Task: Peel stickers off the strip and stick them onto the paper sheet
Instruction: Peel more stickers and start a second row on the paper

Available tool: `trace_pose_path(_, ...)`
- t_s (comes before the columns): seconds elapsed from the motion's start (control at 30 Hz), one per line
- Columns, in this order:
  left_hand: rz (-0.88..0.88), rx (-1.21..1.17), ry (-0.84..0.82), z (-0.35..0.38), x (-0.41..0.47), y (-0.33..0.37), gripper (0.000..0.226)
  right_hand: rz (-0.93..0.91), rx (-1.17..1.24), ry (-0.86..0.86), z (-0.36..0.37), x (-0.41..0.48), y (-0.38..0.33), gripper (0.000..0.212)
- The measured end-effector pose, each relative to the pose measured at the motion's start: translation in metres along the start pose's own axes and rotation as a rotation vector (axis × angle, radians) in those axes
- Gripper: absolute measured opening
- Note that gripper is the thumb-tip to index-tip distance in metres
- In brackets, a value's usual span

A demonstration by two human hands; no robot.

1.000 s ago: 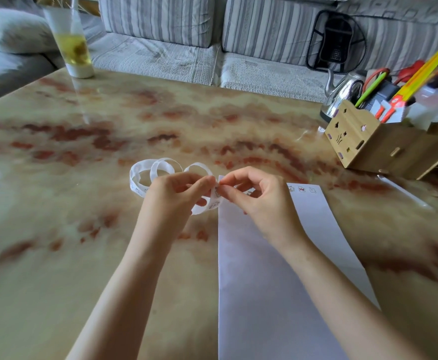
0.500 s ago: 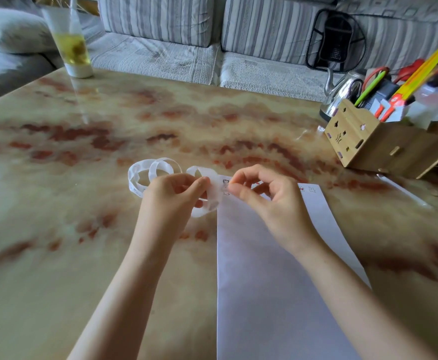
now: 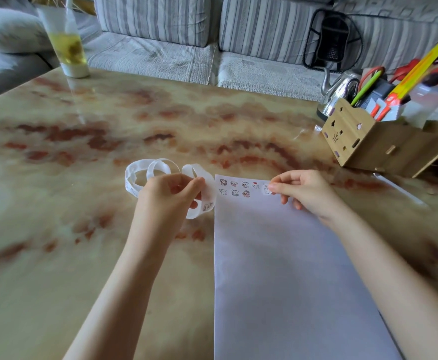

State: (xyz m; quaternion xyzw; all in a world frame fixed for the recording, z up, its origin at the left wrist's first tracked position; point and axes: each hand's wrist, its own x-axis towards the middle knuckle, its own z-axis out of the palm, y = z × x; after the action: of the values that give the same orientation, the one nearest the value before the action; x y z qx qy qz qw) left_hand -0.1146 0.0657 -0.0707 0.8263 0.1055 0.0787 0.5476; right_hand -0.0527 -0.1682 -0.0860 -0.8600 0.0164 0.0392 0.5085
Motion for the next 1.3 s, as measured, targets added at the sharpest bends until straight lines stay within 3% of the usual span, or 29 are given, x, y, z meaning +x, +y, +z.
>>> trace_pose_path(0.4, 0.001, -0.015, -0.009, -0.001, 0.001, -0.002, 0.021, 0.089, -0.063, -0.026, 0.014, 0.013, -0.006, 0.008)
trace_pose_path(1.3, -0.007, -0.004, -0.008, -0.001, 0.001, -0.002, 0.021, 0.033, -0.155, 0.065, 0.022, 0.008, -0.004, 0.001)
